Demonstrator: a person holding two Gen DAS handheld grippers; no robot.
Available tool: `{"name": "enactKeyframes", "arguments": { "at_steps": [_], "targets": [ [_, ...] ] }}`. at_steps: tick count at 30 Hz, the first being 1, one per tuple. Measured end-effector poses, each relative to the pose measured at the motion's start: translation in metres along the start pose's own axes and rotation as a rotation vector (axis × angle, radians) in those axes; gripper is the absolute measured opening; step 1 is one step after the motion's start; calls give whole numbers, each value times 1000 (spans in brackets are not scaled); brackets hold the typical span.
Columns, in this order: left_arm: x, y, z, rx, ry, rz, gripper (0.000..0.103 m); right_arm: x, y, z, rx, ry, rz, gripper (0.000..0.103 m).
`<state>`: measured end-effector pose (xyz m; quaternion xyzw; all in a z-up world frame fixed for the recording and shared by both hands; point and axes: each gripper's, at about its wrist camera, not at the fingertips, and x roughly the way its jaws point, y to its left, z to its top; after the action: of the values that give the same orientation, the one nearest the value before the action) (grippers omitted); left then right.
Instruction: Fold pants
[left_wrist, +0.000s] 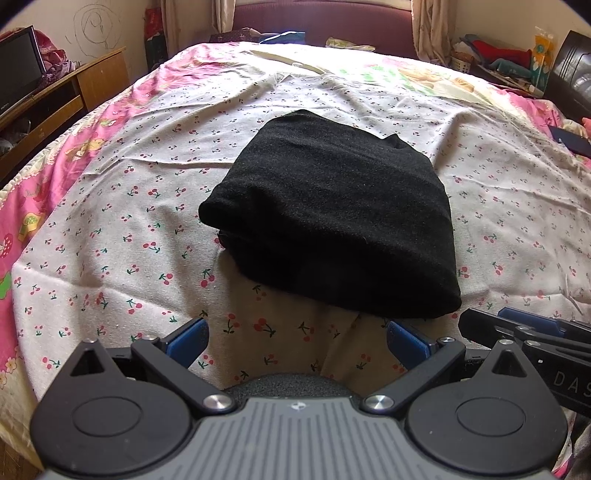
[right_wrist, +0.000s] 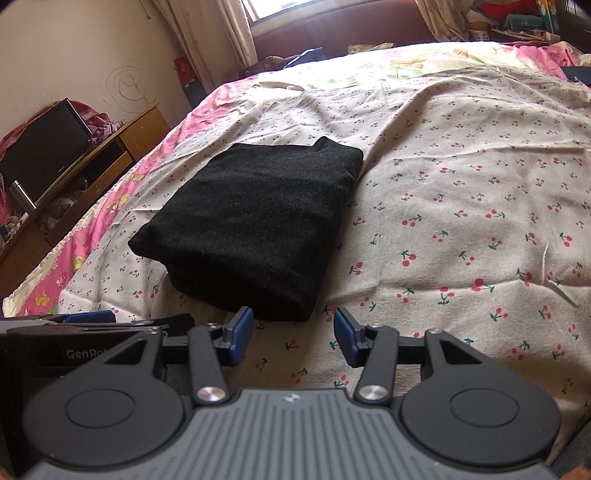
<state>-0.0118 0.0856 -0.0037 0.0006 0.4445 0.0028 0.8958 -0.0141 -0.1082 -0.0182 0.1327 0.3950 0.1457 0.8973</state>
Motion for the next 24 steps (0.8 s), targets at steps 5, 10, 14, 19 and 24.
{"name": "enactKeyframes", "arguments": {
  "at_steps": [5,10,14,19,24],
  "targets": [
    [-2,0,-1,5,-10,2,103,0,-1,0,2,0,1,50],
    [-3,0,0,1,-14,2,103,-1,0,0,-2,-1,2,50],
    [-4,-3,-1,13,-20,13,103,-2,0,0,-2,0,4,50],
    [-5,-3,-2,16,-24,16,103,-2,0,0,-4,-1,4,50],
    [-5,-3,-2,18,-25,19,103,-3,0,1,-5,-3,2,50]
  ]
}}
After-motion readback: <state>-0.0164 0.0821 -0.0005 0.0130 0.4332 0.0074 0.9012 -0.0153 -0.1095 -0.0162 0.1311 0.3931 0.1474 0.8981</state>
